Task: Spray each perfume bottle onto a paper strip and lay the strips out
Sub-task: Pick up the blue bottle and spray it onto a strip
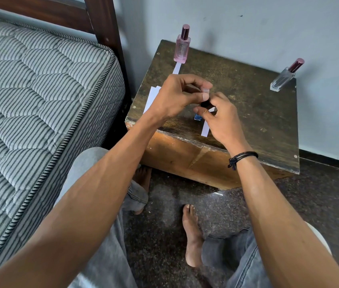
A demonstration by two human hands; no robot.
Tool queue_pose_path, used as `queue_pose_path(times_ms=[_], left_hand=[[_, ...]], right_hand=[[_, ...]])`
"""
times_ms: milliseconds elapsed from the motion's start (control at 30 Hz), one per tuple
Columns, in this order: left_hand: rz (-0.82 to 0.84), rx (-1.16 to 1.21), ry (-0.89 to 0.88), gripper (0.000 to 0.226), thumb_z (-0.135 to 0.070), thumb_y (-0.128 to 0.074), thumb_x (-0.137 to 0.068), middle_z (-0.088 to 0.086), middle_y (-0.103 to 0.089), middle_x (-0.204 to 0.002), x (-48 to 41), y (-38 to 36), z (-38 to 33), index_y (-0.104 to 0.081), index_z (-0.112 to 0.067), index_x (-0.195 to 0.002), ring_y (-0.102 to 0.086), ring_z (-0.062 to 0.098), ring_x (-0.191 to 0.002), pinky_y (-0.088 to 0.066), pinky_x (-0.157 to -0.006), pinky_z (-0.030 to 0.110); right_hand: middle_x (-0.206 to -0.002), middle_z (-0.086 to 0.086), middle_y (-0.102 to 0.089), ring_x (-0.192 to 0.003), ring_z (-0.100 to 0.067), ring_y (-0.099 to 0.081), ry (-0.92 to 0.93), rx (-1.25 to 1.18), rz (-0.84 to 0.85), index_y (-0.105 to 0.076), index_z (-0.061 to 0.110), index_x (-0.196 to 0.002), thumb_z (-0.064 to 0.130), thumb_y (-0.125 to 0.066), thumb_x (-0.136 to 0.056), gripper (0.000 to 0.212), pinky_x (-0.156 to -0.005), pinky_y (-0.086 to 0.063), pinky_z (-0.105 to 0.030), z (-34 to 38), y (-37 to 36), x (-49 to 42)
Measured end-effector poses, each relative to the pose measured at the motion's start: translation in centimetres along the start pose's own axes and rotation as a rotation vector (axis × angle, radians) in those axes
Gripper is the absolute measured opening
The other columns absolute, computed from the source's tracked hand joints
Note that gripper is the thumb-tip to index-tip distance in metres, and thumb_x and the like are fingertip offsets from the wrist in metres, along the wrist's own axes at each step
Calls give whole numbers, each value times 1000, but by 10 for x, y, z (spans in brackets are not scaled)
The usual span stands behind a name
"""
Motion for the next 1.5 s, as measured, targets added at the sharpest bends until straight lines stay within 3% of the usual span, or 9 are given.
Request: queue_pose_path(times_ms=[100, 267, 400, 567, 933, 1033, 1200, 1400, 1500], left_hand=[[25, -12, -33, 22, -1, -79, -82, 15, -74, -97, 0, -1, -1, -74, 0, -104, -70, 15, -91, -56, -85, 24], [60, -79, -58, 25, -3, -80, -81, 14, -74, -102, -2, -2, 1, -75, 1, -104, -69, 11, -91, -53, -83, 21], [75, -112, -55, 23, -4, -80, -80, 11, -73, -101, -2, -2, 2, -75, 1, -102, -69, 8, -90, -55, -79, 22], [108, -122, -30, 23, -1, -79, -80, -1, -72, -94, -2, -2, 4, -75, 0, -103, -70, 15, -93, -60, -85, 34], [77, -138, -48, 25, -4, -81, -79, 10, -76, -101, -2, -4, 6, -76, -1, -103, -73, 20, -94, -58, -88, 30], [70, -138, -57, 24, -3, -81, -79, 10, -76, -101, -2, -4, 7, -76, -4, -102, -73, 18, -94, -57, -88, 27], [66, -148, -96, 23, -4, -80, -80, 12, -75, -103, -1, -5, 7, -76, -10, -101, -72, 20, -97, -56, -92, 30], [67, -166, -112, 21, -5, -80, -80, 9, -74, -101, 0, -5, 8, -75, -13, -99, -72, 17, -97, -56, -92, 32], [61, -160, -111, 20, -5, -80, -80, 11, -74, -102, 0, -6, 9, -76, -10, -99, -71, 18, -98, -56, -92, 31]], right_hand=[[-110, -10, -63, -98, -20, -59, 10, -13, 3, -71, 11, -119, 26, -72, -94, 28, -82, -44, -23, 3, 1, 0], [-104, -11, -62, -91, -16, -57, -2, -15, -20, -71, 7, -107, 21, -73, -94, 19, -73, -40, -11, 1, 2, 1], [-114, -6, -64, -98, -8, -55, -15, -31, 1, -72, 9, -118, 24, -76, -91, 31, -77, -40, -4, 3, 1, 2], [-125, -1, -64, -107, -11, -57, -47, -55, 24, -73, 14, -119, 30, -79, -88, 35, -90, -48, -25, 4, 3, 2], [-121, -3, -65, -107, -18, -62, -58, -5, 24, -73, 10, -115, 27, -80, -88, 33, -91, -52, -32, 0, 4, 1], [-122, -2, -65, -107, -17, -62, -49, -3, 20, -73, 10, -115, 27, -80, -88, 33, -90, -50, -27, 0, 4, 1], [-117, 0, -65, -99, -11, -58, -43, 25, 17, -73, 10, -114, 25, -80, -88, 31, -77, -40, -3, 0, 3, 1], [-115, -1, -65, -98, -13, -60, -43, 24, 19, -73, 10, -112, 25, -80, -88, 30, -81, -47, -15, 0, 2, 1], [-114, -2, -65, -96, -13, -61, -39, 22, 15, -73, 9, -111, 24, -80, -88, 29, -78, -44, -8, 1, 3, 2]])
Point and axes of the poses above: each hand's wrist, its own x-axis away from the middle knuckle, its own y-axis out of the back of the hand, z = x × y, the point moved 4 cm from there along -x, towards the middle knuckle
